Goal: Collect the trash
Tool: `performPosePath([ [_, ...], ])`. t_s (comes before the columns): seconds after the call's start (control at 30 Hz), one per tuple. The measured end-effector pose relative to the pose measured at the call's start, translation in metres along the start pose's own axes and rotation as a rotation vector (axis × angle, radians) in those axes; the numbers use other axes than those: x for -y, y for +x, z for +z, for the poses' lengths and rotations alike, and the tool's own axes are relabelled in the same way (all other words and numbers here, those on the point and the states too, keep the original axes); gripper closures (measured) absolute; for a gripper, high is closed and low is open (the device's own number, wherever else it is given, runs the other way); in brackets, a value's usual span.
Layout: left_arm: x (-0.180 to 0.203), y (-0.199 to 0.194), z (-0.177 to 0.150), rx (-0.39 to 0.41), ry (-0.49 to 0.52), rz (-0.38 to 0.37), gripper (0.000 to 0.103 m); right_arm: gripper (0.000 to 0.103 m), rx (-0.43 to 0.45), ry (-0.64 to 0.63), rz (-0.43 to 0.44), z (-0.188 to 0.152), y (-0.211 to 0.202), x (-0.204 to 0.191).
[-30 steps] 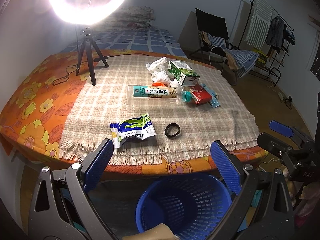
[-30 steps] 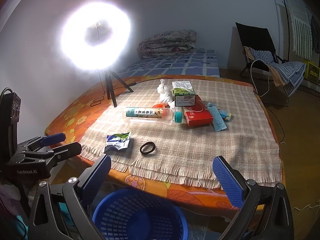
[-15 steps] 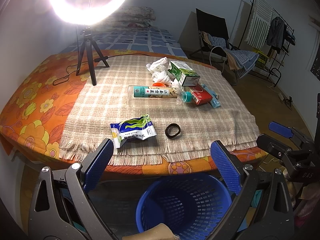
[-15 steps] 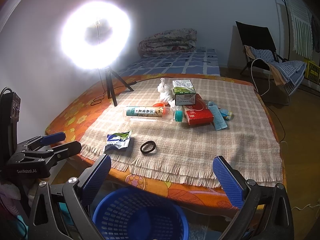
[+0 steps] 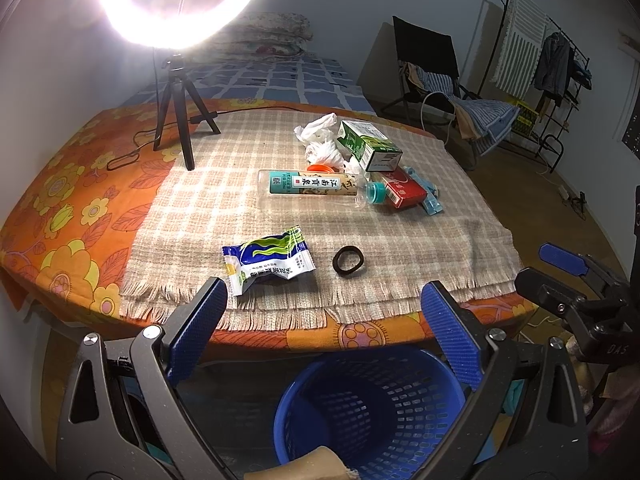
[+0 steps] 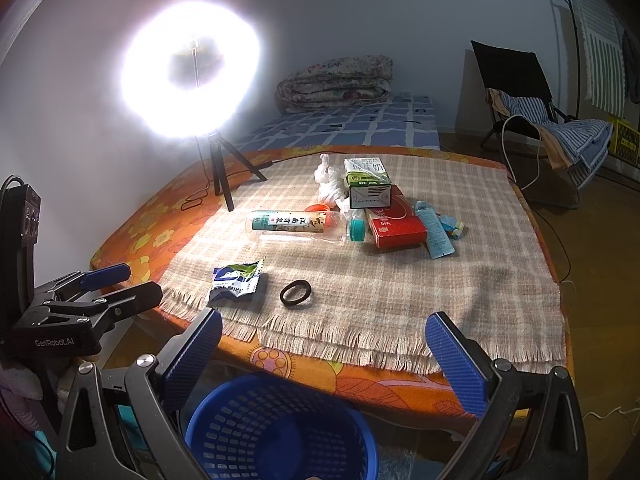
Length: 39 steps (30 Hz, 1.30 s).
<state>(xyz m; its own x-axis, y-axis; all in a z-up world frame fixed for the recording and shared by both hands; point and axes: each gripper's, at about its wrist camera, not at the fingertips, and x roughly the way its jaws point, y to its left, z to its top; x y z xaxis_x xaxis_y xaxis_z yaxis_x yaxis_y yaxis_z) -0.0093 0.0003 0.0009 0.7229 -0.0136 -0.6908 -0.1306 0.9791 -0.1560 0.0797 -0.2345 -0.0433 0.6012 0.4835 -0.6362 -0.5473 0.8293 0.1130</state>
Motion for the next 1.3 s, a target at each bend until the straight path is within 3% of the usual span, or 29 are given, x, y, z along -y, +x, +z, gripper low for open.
performPosePath([
  [0.47, -0.004, 0.0, -0.004, 0.0, 0.0, 0.011, 0.003, 0.0, -0.007, -0.008, 0.005, -0.002, 0.002, -0.001],
  [0.83, -0.029, 0.014, -0.005, -0.037, -0.003, 0.02, 0.003, 0.0, -0.021, -0.019, 0.0, -0.001, 0.015, -0.01],
  [1.07, -0.051, 0.044, 0.008, -0.106, 0.002, 0.03, 0.004, 0.012, -0.148, -0.016, 0.08, 0.008, 0.05, -0.006],
  [1.2, -0.063, 0.073, 0.013, -0.205, -0.047, -0.06, 0.009, 0.02, -0.243, 0.018, 0.133, 0.014, 0.078, 0.002],
  [1.3, -0.063, 0.094, 0.018, -0.248, 0.024, -0.069, 0.012, 0.025, -0.301, 0.052, 0.154, 0.018, 0.099, 0.009],
])
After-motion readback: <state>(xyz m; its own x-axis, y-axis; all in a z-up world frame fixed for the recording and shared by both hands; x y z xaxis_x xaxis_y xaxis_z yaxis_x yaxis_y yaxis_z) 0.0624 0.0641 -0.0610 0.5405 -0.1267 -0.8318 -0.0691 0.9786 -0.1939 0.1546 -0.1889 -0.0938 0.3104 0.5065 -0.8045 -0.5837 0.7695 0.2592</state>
